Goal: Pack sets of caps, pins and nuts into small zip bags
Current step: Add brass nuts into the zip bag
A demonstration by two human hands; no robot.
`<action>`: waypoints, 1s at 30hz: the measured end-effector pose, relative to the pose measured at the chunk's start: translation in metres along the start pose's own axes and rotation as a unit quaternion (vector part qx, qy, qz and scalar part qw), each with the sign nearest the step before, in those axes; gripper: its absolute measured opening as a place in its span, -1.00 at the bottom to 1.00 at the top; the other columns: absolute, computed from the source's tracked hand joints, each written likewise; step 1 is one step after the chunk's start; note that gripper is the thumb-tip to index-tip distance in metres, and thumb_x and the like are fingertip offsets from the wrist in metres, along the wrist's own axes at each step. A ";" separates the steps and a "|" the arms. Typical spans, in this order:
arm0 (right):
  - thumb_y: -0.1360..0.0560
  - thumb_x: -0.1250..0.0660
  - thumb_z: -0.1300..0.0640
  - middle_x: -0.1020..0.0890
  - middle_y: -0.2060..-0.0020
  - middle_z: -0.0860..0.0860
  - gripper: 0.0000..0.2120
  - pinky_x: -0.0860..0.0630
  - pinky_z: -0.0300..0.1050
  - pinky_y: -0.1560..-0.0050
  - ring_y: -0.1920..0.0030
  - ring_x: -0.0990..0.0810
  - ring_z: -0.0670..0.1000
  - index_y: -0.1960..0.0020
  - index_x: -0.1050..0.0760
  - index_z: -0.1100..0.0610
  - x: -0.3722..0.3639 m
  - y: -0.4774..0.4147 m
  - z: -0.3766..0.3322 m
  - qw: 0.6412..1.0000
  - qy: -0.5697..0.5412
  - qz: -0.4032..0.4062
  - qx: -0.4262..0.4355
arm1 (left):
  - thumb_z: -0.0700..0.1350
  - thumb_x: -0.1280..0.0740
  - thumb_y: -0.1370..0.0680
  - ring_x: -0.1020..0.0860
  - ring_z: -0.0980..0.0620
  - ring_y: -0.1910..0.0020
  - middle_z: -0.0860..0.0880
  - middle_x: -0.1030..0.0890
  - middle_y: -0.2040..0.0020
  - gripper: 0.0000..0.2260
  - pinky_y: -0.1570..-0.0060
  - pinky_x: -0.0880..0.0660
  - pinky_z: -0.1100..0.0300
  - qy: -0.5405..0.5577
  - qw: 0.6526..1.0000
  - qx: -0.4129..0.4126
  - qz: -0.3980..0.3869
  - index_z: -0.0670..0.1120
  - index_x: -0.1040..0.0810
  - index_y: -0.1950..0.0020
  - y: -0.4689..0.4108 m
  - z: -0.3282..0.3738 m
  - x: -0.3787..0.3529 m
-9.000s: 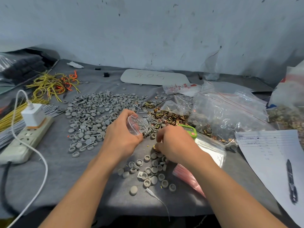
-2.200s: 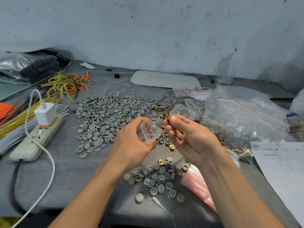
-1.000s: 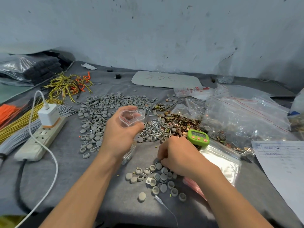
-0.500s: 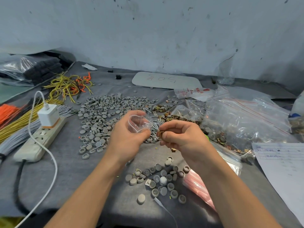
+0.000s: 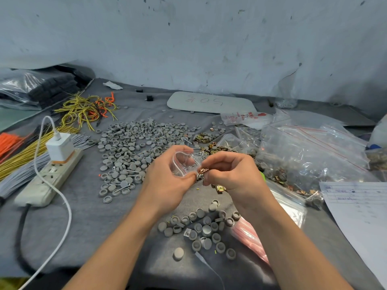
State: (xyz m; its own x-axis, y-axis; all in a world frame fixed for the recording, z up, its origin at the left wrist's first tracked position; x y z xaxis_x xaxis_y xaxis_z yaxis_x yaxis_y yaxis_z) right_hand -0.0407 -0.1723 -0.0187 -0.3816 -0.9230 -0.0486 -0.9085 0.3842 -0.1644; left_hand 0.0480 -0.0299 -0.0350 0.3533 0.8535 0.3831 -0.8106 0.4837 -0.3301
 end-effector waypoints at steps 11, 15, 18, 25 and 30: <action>-0.34 -0.45 0.56 -0.74 0.30 0.09 -0.63 -0.59 -0.23 0.24 0.31 -0.69 -0.03 0.23 -0.74 0.10 0.000 0.002 -0.006 0.999 0.020 0.008 0.030 | -0.15 -0.57 -0.46 -0.65 0.22 0.11 0.22 -0.67 0.03 -0.56 0.19 -0.50 0.40 -0.043 0.999 -0.010 -0.012 0.27 -0.53 -0.17 0.002 0.004 0.000; -0.34 -0.48 0.53 -0.73 0.31 0.07 -0.66 -0.59 -0.23 0.25 0.32 -0.67 -0.05 0.24 -0.74 0.08 0.001 0.003 -0.008 0.998 0.039 0.021 0.038 | -0.14 -0.61 -0.42 -0.63 0.29 0.08 0.22 -0.67 0.03 -0.52 0.17 -0.46 0.49 -0.052 0.998 -0.015 -0.019 0.27 -0.54 -0.18 0.003 0.007 0.001; -0.35 -0.50 0.50 -0.73 0.33 0.04 -0.69 -0.58 -0.23 0.27 0.32 -0.67 -0.06 0.23 -0.74 0.08 0.004 0.004 -0.009 0.995 0.075 0.042 0.050 | -0.13 -0.61 -0.40 -0.60 0.33 0.03 0.26 -0.65 0.05 -0.51 0.12 -0.45 0.48 -0.066 0.997 -0.028 -0.022 0.24 -0.55 -0.21 0.005 0.009 0.001; -0.33 -0.50 0.40 -0.74 0.32 -0.07 -0.68 -0.58 -0.23 0.27 0.29 -0.73 -0.08 0.21 -0.73 -0.04 0.002 0.005 -0.008 0.976 0.190 0.058 0.087 | -0.07 -0.56 -0.36 -0.62 0.27 -0.02 0.27 -0.67 -0.02 -0.50 0.02 -0.53 0.30 -0.092 0.992 -0.059 -0.058 0.29 -0.53 -0.21 0.010 0.017 -0.006; -0.32 -0.59 0.26 -0.70 0.38 -0.16 -0.80 -0.49 -0.35 0.38 0.40 -0.64 -0.17 0.26 -0.71 -0.04 -0.004 0.008 -0.011 0.957 0.256 0.070 0.117 | -0.10 -0.58 -0.36 -0.65 0.22 0.08 0.23 -0.69 0.04 -0.51 0.13 -0.59 0.25 -0.074 0.994 -0.050 -0.067 0.28 -0.55 -0.18 0.009 0.017 -0.008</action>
State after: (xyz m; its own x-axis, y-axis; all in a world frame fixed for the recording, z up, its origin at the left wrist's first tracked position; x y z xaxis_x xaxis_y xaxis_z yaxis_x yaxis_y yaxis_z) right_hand -0.0486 -0.1650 -0.0093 -0.5851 -0.7092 0.3935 -0.8019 0.4333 -0.4114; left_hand 0.0300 -0.0358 -0.0268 0.3765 0.7463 0.5489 -0.7085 0.6137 -0.3485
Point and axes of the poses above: each hand's wrist, its own y-axis away from the middle knuckle, its own x-axis out of the back of the hand, z = x × y, the point moved 4 cm from there along -y, towards the middle knuckle
